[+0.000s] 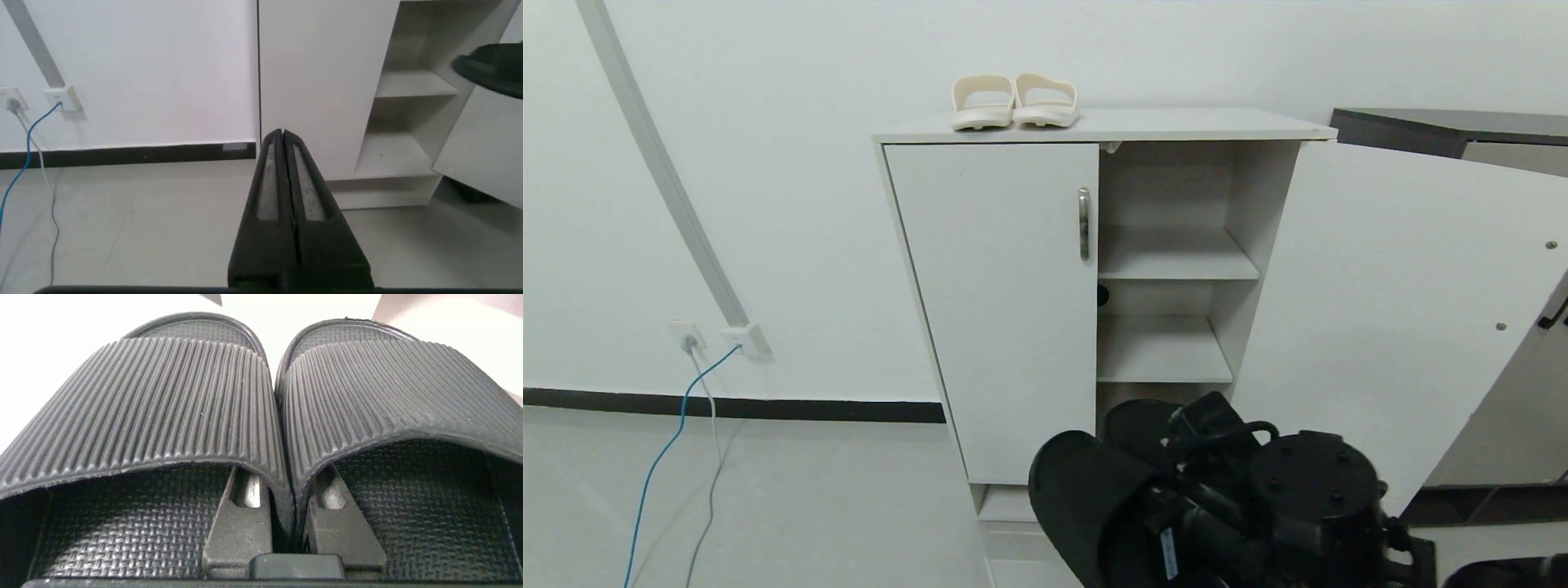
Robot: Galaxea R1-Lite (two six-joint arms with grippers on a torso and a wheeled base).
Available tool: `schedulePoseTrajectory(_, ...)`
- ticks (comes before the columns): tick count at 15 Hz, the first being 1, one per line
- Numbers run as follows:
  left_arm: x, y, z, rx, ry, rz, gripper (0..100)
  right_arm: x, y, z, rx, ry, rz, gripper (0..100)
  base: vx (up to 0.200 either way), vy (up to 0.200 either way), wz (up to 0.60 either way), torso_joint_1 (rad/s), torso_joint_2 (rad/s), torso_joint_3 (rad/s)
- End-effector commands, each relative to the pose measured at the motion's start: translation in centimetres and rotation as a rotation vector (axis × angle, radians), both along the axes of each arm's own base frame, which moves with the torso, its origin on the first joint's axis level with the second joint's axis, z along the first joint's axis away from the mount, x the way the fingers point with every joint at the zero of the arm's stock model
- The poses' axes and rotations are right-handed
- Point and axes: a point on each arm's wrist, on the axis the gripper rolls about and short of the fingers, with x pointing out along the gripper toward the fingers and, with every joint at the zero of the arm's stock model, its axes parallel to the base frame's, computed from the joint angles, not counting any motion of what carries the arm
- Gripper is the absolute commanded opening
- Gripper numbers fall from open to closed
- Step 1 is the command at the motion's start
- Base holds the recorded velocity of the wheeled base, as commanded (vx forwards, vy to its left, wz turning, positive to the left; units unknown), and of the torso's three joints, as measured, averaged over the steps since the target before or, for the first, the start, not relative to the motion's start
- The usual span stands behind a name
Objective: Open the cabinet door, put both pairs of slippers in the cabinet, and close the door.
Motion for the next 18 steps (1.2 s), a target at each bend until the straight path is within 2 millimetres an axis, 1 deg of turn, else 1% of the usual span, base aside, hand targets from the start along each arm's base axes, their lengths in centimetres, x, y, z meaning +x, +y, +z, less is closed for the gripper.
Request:
schedulePoseTrajectory(1,0.0,0.0,0.0,0.000,0.003,0.001,0,1.5,3.8,-2.4,0.005,0.022,-0.092,0,0.000,0.000,0.00,0.000,0.00,0.000)
schedulePoseTrajectory(2,0.0,0.0,0.0,0.000,0.003,0.000,0,2.3,4.5,-2.6,0.016,0.009,-0.151,0,0.000,0.000,0.00,0.000,0.00,0.000)
schedulePoseTrajectory(4,0.0,0.0,0.0,0.000,0.003,0.001,0,3.4,5.0,-3.1,0.000,-0.020,-0.258,0,0.000,0.000,0.00,0.000,0.00,0.000)
schedulePoseTrajectory(5,0.0,0.0,0.0,0.000,0.003,0.001,0,4.2,5.5,-3.1,-0.005,-0.048,-0.343,0,0.000,0.000,0.00,0.000,0.00,0.000)
schedulePoseTrajectory(7,0.0,0.0,0.0,0.000,0.003,0.001,0,5.5,5.6,-3.1,0.001,-0.067,-0.414,0,0.000,0.000,0.00,0.000,0.00,0.000)
schedulePoseTrajectory(9,0.0,0.0,0.0,0.000,0.003,0.001,0,7.8,5.3,-3.5,0.024,-0.080,-0.510,0,0.000,-0.200,0.00,0.002,0.00,0.002)
schedulePoseTrajectory(10,0.0,0.0,0.0,0.000,0.003,0.001,0,8.5,5.0,-3.8,0.019,-0.080,-0.536,0,0.000,-0.200,0.00,0.002,0.01,-0.007)
schedulePoseTrajectory(12,0.0,0.0,0.0,0.000,0.003,0.001,0,9.1,4.6,-4.2,0.011,-0.076,-0.554,0,0.000,-0.200,0.00,0.005,0.00,0.002)
schedulePoseTrajectory(14,0.0,0.0,0.0,0.000,0.003,0.001,0,9.3,4.5,-4.4,0.008,-0.075,-0.564,0,0.000,-0.200,0.00,0.010,0.00,0.002)
schedulePoseTrajectory(16,0.0,0.0,0.0,0.000,0.003,0.001,0,9.5,4.4,-4.4,0.009,-0.075,-0.568,0,0.000,0.000,0.00,0.000,0.00,0.000)
schedulePoseTrajectory(18,0.0,0.0,0.0,0.000,0.003,0.001,0,9.2,5.0,-4.4,0.012,-0.077,-0.553,0,0.000,0.000,0.00,0.000,0.00,0.000)
